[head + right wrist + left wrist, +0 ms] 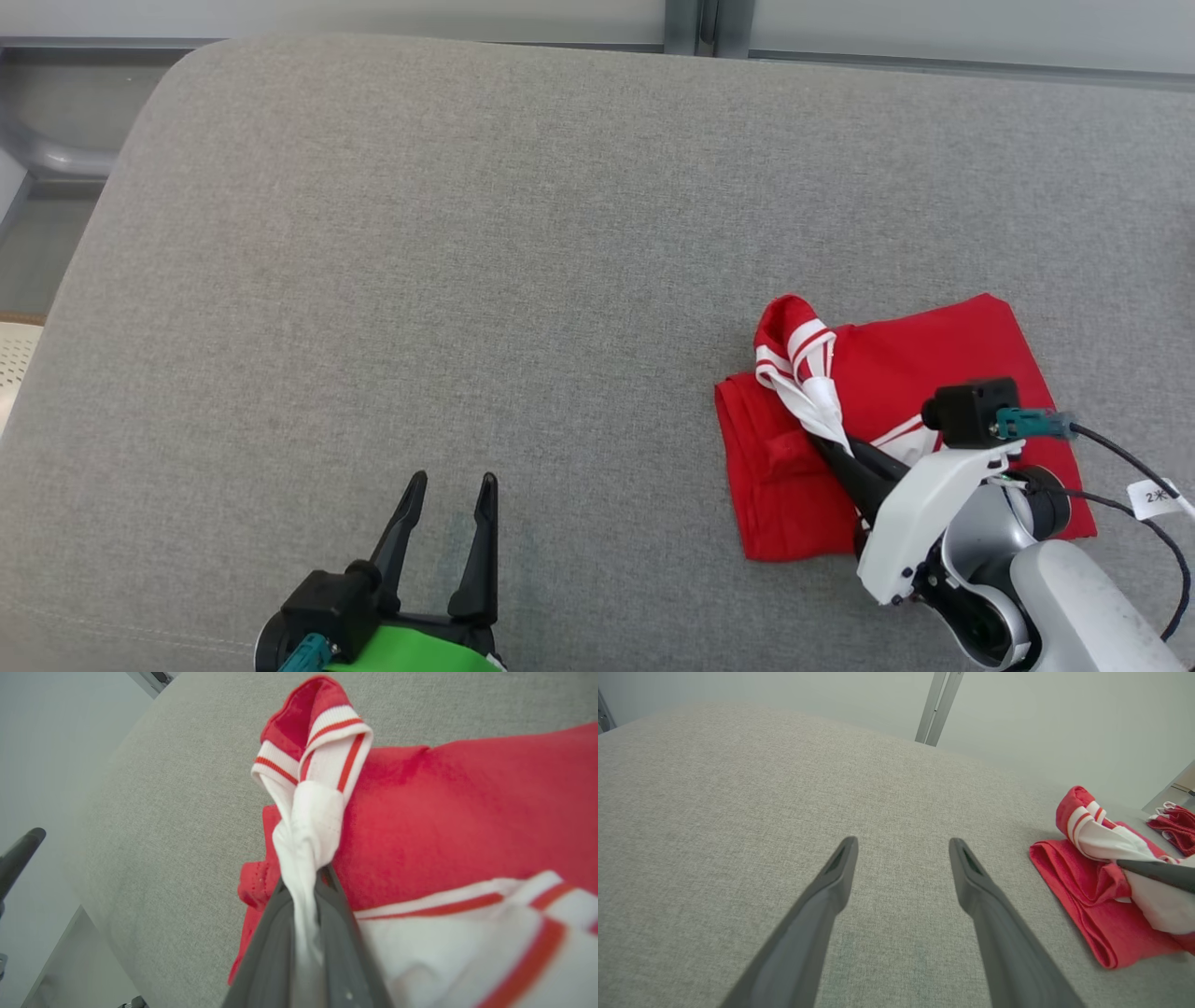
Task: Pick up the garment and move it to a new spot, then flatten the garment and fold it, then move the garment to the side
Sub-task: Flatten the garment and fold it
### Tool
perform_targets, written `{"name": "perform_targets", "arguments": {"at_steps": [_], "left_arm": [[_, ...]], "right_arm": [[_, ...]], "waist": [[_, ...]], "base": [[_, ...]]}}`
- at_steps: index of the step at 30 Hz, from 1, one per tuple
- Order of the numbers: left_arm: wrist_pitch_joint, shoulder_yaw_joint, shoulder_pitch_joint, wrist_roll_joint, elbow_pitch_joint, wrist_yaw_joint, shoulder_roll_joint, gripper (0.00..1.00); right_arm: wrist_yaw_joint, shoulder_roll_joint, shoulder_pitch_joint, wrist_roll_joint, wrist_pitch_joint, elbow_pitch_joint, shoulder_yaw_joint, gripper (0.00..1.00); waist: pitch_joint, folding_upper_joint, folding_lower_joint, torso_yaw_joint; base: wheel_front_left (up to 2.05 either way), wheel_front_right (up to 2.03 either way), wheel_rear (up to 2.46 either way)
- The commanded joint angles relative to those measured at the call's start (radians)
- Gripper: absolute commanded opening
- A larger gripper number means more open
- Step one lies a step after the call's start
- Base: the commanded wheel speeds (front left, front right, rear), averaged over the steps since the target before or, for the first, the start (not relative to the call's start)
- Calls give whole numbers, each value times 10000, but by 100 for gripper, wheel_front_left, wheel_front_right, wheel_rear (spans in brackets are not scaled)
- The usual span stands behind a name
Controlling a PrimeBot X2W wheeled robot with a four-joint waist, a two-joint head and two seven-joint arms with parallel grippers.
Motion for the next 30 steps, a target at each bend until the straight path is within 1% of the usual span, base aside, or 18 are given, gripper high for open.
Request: {"name": "perform_targets", "arguments": {"at_steps": [1,2,3,4,5,9,13,15,19,21,22,26,28,30], "left_arm": [[-25,27,-72,62,38,15,14,100],[-25,36,-69,74,70,-4,14,100],[-25,45,-65,79,92,-16,14,100],[-25,57,-55,89,119,-25,14,100],[-25,60,-45,96,137,-35,14,100],[-25,87,59,98,205,-84,14,100],[-25,158,269,122,276,-57,14,100],[-25,240,366,175,271,-31,14,100],[-25,436,523,281,158,6,14,100],[-25,599,609,392,92,41,15,100],[-25,680,620,411,39,48,14,100],[-25,1021,756,574,-192,74,15,100],[-25,1199,803,738,-246,81,15,100],[-25,1429,854,948,-310,79,20,100]], "right_arm": [[-3,105,-56,-176,-111,101,5,0],[-3,225,-81,-273,-204,195,-1,0],[-3,328,-94,-306,-294,233,-12,9],[-1,453,-100,-333,-399,227,42,53],[-1,492,-98,-340,-482,165,141,100],[-3,500,221,-314,-919,-370,376,100],[-3,395,795,-220,-1481,-1388,337,100],[-3,227,1131,-169,-1934,-2007,331,100],[-3,-89,1810,-377,-3248,-2755,-301,100],[-3,-214,2090,-813,-3922,-2641,-1051,100],[-3,-350,2209,-1255,-4252,-2470,-1377,100],[-3,-309,2575,-2747,-5416,-1371,-2515,100],[-3,-354,2719,-3551,-5747,-725,-2905,100],[-5,-81,2811,-3829,-5910,-68,-3340,100]], "waist": [[-30,0,0,-33],[-60,0,0,-49],[-83,0,0,-60],[-113,0,0,-72],[-134,0,0,-79],[-287,0,0,-101],[-591,0,0,-216],[-806,0,0,-303],[-1289,0,0,-526],[-1486,0,0,-665],[-1588,0,0,-737],[-1883,0,0,-925],[-2017,0,0,-965],[-2139,0,0,-991]], "base": [[0,0,0],[0,0,0],[0,0,0],[0,0,0],[0,0,0],[0,0,0],[0,0,0],[0,0,0],[0,0,0],[0,0,0],[0,0,0],[0,0,0],[0,0,0],[0,0,0]]}}
